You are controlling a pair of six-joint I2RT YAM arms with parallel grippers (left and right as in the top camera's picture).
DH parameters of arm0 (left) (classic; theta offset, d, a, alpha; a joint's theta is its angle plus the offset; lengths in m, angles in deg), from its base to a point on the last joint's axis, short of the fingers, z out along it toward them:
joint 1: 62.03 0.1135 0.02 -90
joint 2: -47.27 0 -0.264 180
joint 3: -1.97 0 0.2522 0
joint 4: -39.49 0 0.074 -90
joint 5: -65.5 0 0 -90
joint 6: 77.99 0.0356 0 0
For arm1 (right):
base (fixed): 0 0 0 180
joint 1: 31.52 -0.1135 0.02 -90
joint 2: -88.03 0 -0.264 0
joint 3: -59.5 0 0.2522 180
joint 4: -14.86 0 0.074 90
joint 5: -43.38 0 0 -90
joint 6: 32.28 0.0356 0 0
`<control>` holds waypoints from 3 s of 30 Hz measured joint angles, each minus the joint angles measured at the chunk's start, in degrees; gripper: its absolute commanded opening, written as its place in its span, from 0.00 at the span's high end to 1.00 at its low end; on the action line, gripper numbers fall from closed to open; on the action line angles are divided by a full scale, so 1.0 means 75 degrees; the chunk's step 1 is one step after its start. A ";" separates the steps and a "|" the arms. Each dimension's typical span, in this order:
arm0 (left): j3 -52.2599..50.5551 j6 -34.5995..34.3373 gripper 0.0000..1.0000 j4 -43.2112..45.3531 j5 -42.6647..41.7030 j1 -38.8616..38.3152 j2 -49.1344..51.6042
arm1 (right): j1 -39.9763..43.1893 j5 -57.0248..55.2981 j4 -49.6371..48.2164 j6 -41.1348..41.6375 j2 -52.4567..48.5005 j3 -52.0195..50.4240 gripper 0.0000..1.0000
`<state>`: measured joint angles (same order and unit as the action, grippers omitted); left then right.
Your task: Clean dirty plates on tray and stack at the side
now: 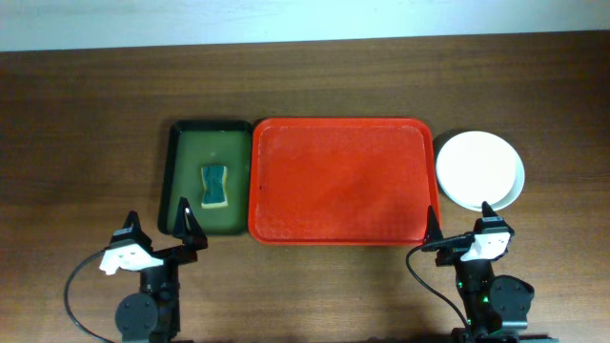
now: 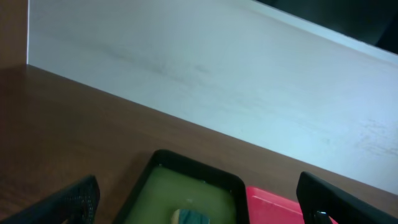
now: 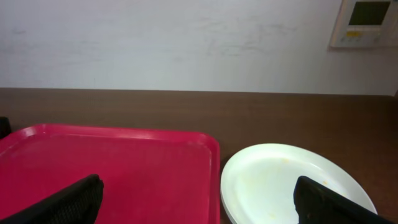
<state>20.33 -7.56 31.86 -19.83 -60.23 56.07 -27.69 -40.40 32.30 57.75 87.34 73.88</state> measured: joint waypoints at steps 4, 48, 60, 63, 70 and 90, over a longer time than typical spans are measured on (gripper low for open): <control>-0.0323 0.0003 0.01 -0.0420 -0.0023 0.0000 -0.0388 | 0.0000 -0.0003 0.0000 -0.0006 0.0000 0.0000 0.02; -0.0487 0.3279 0.01 -0.1451 -0.0833 -0.0227 -0.1061 | 0.0000 0.0000 0.0000 -0.0006 0.0000 0.0000 0.02; -0.0487 0.3279 0.01 -0.1451 -0.0836 -0.0227 -0.1061 | 0.0000 0.0000 0.0000 0.0000 0.0000 0.0000 0.02; -0.0487 0.3279 0.01 -0.1451 -0.0836 -0.0227 -0.1061 | 0.0000 0.0000 0.0000 -0.0003 0.0000 0.0000 0.02; -0.0487 0.3279 0.01 -0.1451 -0.0833 -0.0227 -0.1061 | 0.0000 0.0000 0.0003 -0.0003 0.0000 0.0000 0.01; -0.0487 0.3281 0.01 -0.1451 -0.0836 -0.0227 -0.1061 | 0.0000 0.0000 0.0000 0.0000 0.0000 0.0000 0.02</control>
<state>16.68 17.05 20.98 -26.11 -61.94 48.11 -27.69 -40.40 32.30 57.75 87.34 73.88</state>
